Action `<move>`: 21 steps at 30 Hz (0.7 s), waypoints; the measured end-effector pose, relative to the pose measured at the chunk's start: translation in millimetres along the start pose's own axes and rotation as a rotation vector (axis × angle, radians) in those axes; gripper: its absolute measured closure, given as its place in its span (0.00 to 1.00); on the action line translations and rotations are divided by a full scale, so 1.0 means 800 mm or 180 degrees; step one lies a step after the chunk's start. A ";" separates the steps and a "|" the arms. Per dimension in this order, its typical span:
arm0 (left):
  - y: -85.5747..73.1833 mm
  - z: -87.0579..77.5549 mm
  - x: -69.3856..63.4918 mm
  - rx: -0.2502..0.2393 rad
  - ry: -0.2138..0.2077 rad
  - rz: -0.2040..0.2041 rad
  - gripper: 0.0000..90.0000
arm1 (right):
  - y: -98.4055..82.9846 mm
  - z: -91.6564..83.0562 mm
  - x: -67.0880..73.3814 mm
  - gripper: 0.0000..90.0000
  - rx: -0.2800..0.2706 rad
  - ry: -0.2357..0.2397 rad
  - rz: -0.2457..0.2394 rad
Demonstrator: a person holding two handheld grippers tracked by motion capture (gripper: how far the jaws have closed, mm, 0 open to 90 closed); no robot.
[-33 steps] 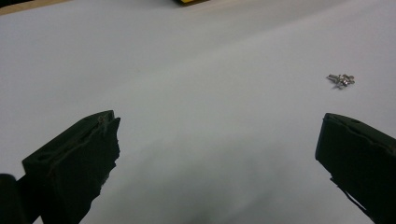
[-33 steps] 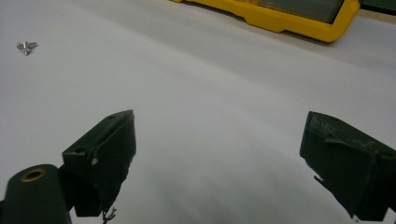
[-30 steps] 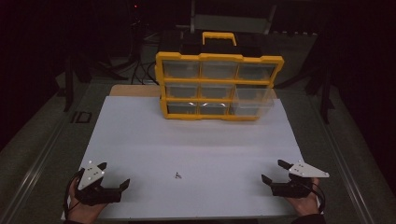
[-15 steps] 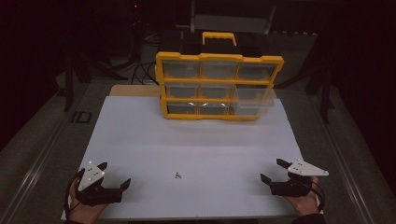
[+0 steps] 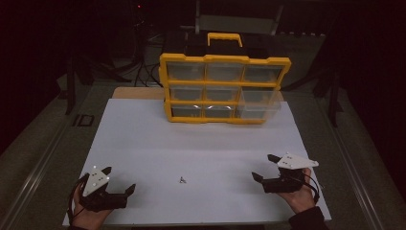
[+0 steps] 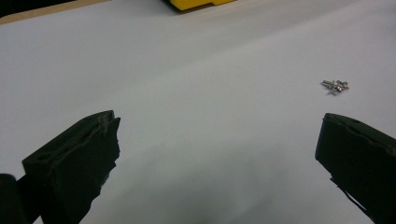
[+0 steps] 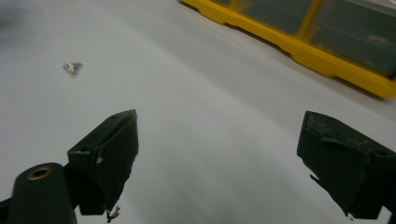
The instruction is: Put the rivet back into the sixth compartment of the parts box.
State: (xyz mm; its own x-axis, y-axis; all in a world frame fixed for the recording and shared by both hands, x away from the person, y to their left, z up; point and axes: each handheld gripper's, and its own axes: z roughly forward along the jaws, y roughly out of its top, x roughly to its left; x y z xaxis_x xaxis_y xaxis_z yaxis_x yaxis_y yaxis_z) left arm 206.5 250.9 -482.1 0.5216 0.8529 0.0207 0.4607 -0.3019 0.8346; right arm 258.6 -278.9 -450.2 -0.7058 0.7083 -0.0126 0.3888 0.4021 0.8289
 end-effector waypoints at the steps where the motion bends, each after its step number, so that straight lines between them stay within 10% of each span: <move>1: 0.000 0.000 0.000 -0.0001 -0.0005 0.0012 0.00 | 0.008 0.004 0.004 0.14 0.0002 0.0035 -0.0040; 21: 0.000 0.002 0.005 -0.0002 0.0017 -0.0021 0.00 | 0.116 0.083 0.052 0.14 0.0073 0.0520 -0.0477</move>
State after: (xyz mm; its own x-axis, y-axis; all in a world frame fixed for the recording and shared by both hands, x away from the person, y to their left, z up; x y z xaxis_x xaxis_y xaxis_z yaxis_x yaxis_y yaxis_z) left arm 209.5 253.5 -483.0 0.5147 0.8572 0.0180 0.4636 -0.2959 0.8352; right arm 304.6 -173.3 -410.6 -0.8425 0.5370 -0.0424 0.2844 0.5102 0.8117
